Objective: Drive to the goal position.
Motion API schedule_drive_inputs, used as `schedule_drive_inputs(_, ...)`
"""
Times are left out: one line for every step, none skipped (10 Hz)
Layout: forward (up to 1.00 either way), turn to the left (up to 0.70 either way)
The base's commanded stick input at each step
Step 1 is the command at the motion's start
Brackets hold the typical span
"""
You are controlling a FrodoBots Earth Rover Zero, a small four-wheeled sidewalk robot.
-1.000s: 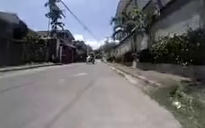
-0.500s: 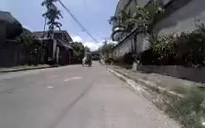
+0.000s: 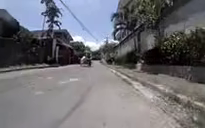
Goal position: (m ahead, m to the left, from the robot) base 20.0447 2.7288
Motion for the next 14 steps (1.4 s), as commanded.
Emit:
schedule_drive_inputs(1.0,0.02)
schedule_drive_inputs(1.0,0.02)
schedule_drive_inputs(1.0,0.02)
schedule_drive_inputs(1.0,0.02)
schedule_drive_inputs(1.0,0.02)
schedule_drive_inputs(1.0,0.02)
schedule_drive_inputs(1.0,0.02)
schedule_drive_inputs(1.0,0.02)
schedule_drive_inputs(1.0,0.02)
schedule_drive_inputs(1.0,0.02)
schedule_drive_inputs(1.0,0.02)
schedule_drive_inputs(1.0,0.02)
schedule_drive_inputs(1.0,0.02)
schedule_drive_inputs(1.0,0.02)
